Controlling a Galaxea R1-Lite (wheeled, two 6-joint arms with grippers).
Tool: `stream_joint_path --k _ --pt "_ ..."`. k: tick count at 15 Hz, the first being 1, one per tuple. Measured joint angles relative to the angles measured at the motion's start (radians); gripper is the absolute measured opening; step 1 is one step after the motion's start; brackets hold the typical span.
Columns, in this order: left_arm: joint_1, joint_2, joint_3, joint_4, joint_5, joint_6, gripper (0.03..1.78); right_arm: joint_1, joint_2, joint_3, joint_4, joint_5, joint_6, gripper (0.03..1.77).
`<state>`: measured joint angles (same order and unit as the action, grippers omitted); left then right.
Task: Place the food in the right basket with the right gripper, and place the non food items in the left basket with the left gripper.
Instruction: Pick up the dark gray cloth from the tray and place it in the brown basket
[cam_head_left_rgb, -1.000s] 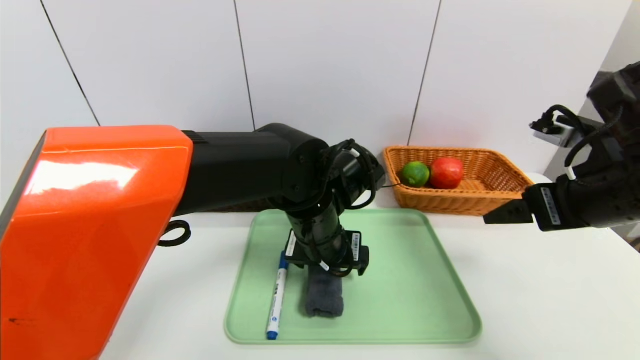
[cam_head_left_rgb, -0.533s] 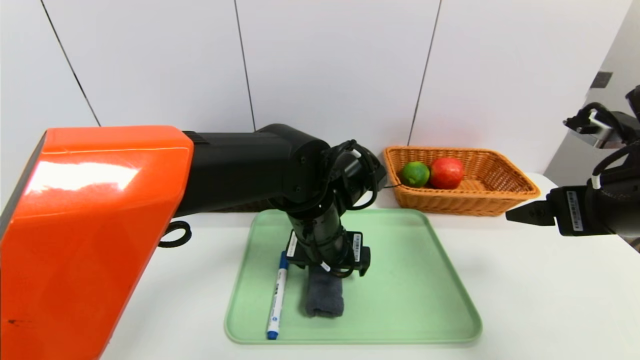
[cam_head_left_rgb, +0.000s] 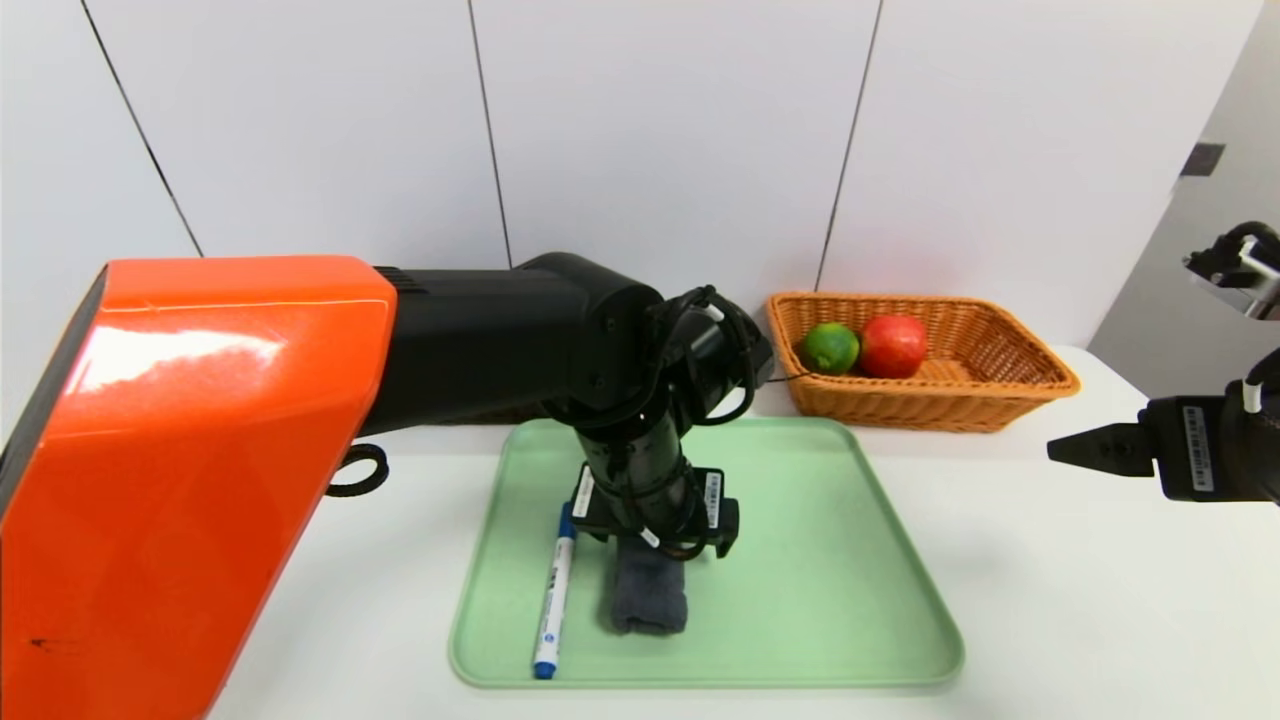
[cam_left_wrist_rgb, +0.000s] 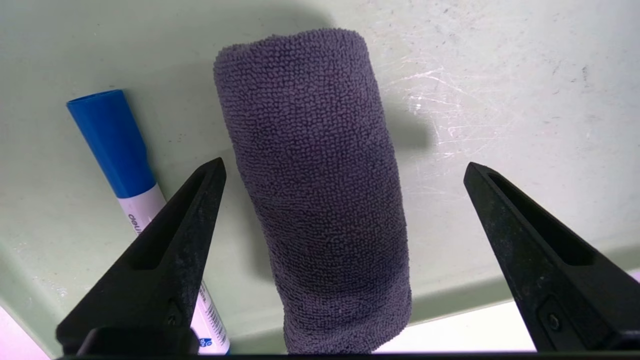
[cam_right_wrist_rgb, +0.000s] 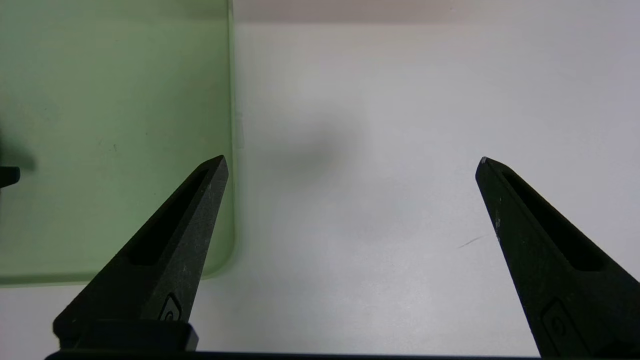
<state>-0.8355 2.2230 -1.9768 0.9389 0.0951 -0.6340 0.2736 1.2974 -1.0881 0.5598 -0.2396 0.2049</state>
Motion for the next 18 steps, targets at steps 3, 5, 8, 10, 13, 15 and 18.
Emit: stream_joint_path --k 3,5,8,10,13,15,18 --pt "0.0 0.009 0.004 -0.003 0.0 0.0 1.3 0.0 -0.003 0.002 0.0 0.001 0.0 1.71" --pt "0.001 0.013 0.004 -0.002 0.001 0.001 1.02 0.0 -0.004 0.007 0.0 0.002 0.0 1.71" --pt "0.001 0.017 0.004 -0.004 0.0 0.003 0.68 0.0 -0.004 0.013 0.0 0.001 0.0 1.71" --pt "0.001 0.016 0.004 -0.005 0.001 0.003 0.27 0.0 -0.003 0.015 0.0 0.001 0.0 1.71" --pt "0.0 -0.003 0.004 -0.017 -0.003 0.006 0.27 0.0 -0.002 0.02 0.0 0.003 -0.001 1.71" --pt "0.0 -0.023 0.003 -0.052 -0.005 0.009 0.27 0.001 0.0 0.023 0.0 0.003 0.0 1.71" --pt "0.002 -0.086 0.003 -0.111 -0.011 0.006 0.27 0.001 0.003 0.025 0.0 0.003 0.001 1.71"
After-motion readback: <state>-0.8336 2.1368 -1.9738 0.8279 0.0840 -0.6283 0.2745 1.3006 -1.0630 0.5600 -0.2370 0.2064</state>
